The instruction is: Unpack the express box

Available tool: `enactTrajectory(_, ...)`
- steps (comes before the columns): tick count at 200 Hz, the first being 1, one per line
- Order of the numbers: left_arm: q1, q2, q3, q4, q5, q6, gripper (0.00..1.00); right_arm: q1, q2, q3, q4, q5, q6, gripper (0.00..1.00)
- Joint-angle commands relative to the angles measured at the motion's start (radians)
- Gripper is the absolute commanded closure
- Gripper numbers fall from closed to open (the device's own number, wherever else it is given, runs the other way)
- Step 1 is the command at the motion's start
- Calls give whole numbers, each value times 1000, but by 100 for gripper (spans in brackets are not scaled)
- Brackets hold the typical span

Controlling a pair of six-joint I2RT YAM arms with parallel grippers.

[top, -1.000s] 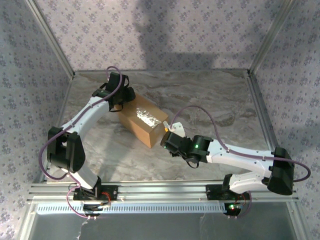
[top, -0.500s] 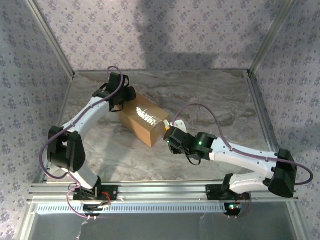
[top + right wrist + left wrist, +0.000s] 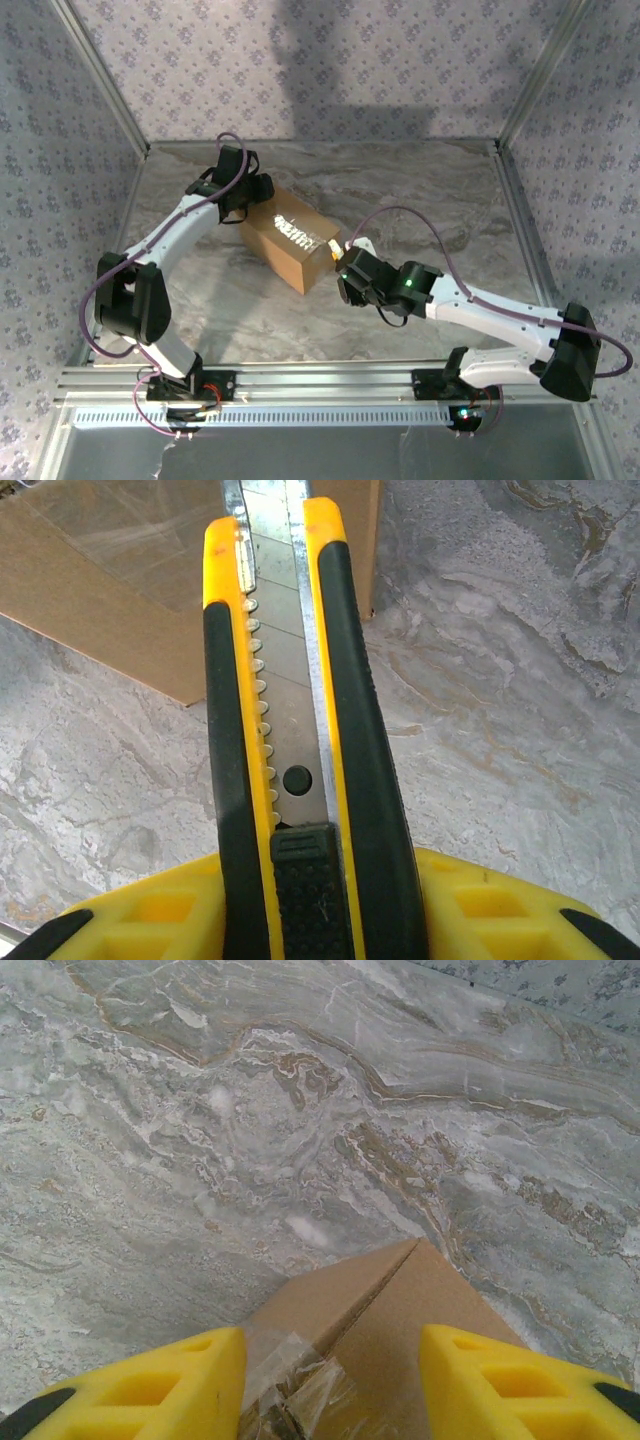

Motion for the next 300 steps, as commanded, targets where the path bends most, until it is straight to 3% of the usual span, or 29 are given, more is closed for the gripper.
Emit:
enactTrajectory(1, -16, 19, -29, -51, 59, 15, 50, -12, -26, 16, 30, 3, -45, 100)
enactTrajectory(113, -15, 15, -37, -54, 68, 45, 50, -78, -13, 38, 15, -50, -142, 100)
enactTrajectory(179, 1, 38, 40, -90, 61, 99, 50, -76, -13, 34, 19, -70, -145, 100)
enactTrajectory(300, -11, 103, 45, -50, 166, 219, 47, -67, 20, 73, 1, -109, -150, 100)
